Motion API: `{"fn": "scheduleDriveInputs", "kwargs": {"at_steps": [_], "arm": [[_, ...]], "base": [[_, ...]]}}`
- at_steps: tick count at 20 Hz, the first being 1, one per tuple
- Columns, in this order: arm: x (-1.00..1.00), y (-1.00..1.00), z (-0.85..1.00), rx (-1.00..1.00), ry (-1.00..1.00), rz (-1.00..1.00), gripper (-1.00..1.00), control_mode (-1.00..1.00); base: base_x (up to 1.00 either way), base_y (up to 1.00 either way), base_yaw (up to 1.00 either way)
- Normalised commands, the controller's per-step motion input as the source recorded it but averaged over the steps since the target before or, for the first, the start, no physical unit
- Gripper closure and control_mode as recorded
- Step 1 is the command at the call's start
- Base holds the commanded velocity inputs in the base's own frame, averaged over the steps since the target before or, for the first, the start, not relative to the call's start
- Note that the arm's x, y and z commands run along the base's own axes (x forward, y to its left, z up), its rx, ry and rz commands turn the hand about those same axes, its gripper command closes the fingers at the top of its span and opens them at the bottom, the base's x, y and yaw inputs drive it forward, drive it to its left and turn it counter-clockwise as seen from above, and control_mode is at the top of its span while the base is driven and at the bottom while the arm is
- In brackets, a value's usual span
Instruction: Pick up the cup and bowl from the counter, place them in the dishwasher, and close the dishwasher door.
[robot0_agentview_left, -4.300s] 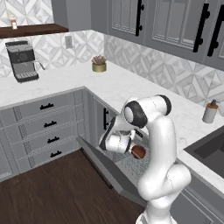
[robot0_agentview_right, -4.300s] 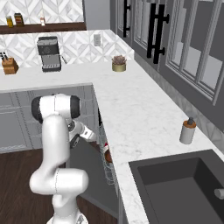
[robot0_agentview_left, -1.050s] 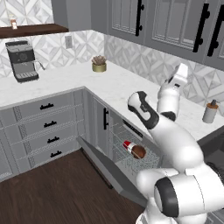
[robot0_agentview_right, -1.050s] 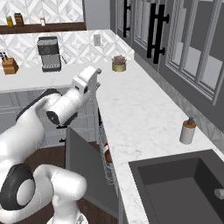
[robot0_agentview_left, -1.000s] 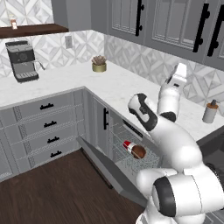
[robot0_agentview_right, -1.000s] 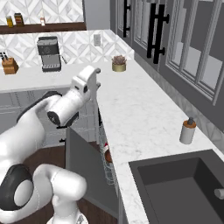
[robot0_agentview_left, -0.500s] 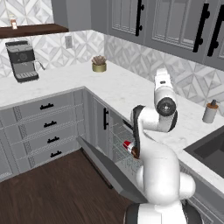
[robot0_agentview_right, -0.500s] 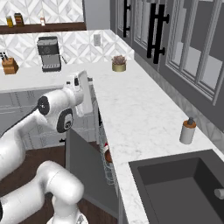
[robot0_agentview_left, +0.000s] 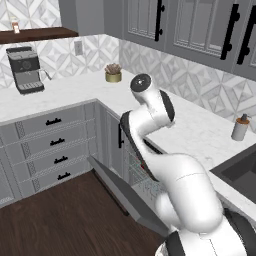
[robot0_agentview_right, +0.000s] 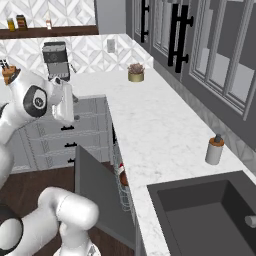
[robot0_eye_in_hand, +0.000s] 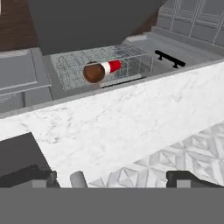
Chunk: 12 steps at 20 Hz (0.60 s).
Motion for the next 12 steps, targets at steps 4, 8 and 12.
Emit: {"fn": "scheduleDriveInputs", "kwargs": {"at_steps": [4,8,12], "arm": [[-0.13,0.97,-1.00,-0.43,0.45,0.17,-1.00,-1.00],[-0.58,0.75,-1.00,-0.33,0.37,0.38,-1.00,-1.00],[-0.64,0.41,-1.00,-0.04,0.43,0.48,-1.00,-1.00]], "base": [[0.00,0.00,0.00],[0.00,0.00,0.00],[0.00,0.00,0.00]]}}
